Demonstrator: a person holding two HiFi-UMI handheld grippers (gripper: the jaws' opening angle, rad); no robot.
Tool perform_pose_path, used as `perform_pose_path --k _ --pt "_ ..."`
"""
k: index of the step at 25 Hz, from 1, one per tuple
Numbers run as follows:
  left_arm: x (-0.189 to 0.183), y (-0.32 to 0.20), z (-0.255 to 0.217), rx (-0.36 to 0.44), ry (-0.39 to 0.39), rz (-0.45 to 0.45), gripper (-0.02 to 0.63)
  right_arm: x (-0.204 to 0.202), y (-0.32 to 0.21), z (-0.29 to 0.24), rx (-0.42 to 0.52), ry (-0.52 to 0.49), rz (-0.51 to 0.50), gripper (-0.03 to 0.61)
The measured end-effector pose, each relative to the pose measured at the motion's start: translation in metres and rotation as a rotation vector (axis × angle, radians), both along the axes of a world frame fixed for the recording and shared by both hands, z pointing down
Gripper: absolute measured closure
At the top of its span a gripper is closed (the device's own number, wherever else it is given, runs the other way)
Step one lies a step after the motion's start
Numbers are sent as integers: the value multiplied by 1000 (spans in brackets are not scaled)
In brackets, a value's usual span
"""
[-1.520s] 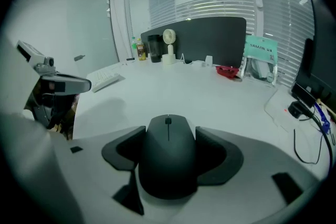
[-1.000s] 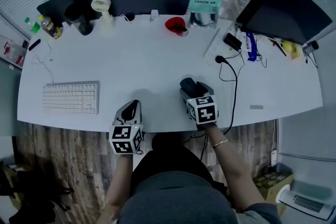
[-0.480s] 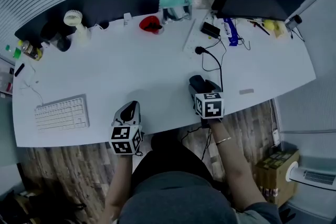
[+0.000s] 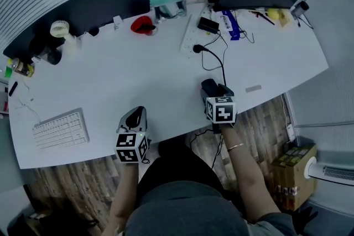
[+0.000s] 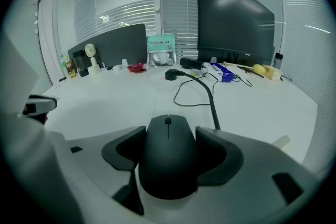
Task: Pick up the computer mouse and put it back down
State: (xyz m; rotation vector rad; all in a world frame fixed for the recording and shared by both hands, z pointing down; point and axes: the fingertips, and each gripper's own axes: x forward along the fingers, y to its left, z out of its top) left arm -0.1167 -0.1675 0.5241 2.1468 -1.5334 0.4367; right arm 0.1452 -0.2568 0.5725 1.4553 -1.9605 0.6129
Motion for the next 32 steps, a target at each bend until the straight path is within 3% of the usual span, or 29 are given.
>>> perform_pose_path --k 32 --pt "2 -6 9 -28 2 13 581 7 -6 12 -15 52 40 274"
